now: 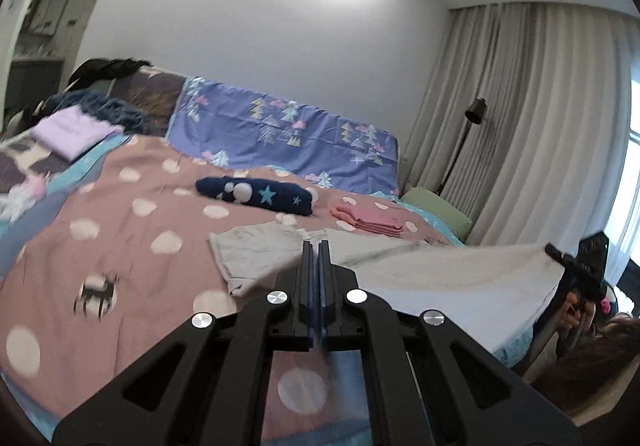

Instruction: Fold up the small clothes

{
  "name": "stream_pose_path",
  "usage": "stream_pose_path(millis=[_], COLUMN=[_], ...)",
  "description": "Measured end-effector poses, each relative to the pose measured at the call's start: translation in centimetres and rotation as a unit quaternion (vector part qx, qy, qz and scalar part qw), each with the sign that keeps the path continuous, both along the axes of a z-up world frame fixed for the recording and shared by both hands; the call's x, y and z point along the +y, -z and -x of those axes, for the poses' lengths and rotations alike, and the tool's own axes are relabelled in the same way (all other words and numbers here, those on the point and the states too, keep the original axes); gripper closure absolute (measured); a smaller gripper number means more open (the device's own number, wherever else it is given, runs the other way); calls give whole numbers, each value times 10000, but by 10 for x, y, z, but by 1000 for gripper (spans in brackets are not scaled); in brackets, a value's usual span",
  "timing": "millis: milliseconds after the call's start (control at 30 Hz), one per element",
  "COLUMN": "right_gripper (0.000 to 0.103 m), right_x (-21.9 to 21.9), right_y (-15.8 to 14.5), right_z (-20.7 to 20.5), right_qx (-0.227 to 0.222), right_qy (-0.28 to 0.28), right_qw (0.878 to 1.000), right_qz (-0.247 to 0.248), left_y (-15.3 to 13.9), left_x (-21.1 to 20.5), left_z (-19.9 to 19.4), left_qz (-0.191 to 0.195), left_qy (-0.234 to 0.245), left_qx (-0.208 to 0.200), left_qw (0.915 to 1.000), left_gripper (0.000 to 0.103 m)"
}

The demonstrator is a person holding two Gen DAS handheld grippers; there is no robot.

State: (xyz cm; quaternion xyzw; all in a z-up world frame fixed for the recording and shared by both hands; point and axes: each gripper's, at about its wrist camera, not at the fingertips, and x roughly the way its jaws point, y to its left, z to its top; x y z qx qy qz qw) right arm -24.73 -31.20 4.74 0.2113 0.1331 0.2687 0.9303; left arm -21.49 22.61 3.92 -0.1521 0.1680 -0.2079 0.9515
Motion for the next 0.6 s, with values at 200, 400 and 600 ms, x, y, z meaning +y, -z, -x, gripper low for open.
stream_pose_path(millis=[200,400,600], right_gripper=[97,97,96], right_x=[-8,-3,-7], right_y=[33,62,67], right_z=[-38,-80,-95], right_qx=[932,1445,1525], right_qy=[212,219,243], right_qw=[9954,9893,9877], right_qz=[76,13,-231], left_y=[18,62,132], left_x=[9,-21,-41], left_z=[-3,-48,-71], left_qz=[369,-351,-734], left_qy=[-175,12,338], left_qx=[168,1229,2375], left_qw=[9990,9918,9680], left_gripper=[103,98,57])
